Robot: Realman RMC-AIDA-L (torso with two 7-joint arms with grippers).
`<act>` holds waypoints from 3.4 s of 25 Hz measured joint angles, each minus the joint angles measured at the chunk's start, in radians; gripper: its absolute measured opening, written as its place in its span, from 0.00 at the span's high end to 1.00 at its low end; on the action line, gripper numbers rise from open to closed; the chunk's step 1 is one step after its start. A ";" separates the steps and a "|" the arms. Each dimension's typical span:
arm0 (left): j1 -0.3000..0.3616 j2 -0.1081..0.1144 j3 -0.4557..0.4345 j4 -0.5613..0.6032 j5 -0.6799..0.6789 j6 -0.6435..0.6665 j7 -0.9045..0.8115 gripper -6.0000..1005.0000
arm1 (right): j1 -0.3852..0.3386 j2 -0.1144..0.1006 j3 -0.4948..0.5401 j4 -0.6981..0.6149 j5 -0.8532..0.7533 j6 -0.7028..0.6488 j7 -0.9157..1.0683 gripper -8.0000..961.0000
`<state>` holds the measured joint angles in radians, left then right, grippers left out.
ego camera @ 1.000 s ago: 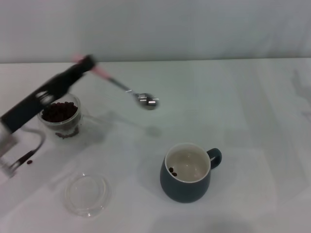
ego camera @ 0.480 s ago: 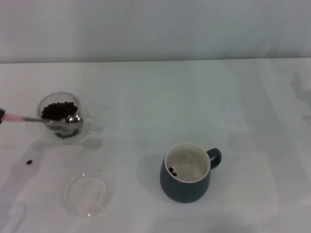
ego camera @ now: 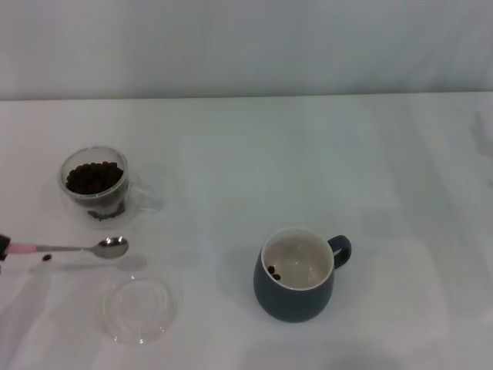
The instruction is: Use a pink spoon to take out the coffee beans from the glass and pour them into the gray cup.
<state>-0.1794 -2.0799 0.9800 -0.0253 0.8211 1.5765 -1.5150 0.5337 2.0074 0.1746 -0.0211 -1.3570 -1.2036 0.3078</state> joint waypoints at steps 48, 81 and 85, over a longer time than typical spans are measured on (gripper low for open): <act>-0.016 0.011 0.082 0.007 0.090 -0.167 0.031 0.79 | 0.012 0.001 0.005 -0.032 0.024 0.018 -0.013 0.24; 0.158 0.018 0.066 0.209 -0.304 -0.065 0.433 0.42 | -0.006 0.001 0.006 -0.028 0.027 0.016 -0.006 0.24; 0.136 0.005 0.066 0.192 -0.470 -0.057 0.699 0.43 | -0.016 0.002 0.004 -0.030 0.027 0.038 -0.011 0.24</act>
<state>-0.0430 -2.0750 1.0461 0.1668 0.3508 1.5191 -0.8158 0.5178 2.0093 0.1782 -0.0514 -1.3305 -1.1651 0.2964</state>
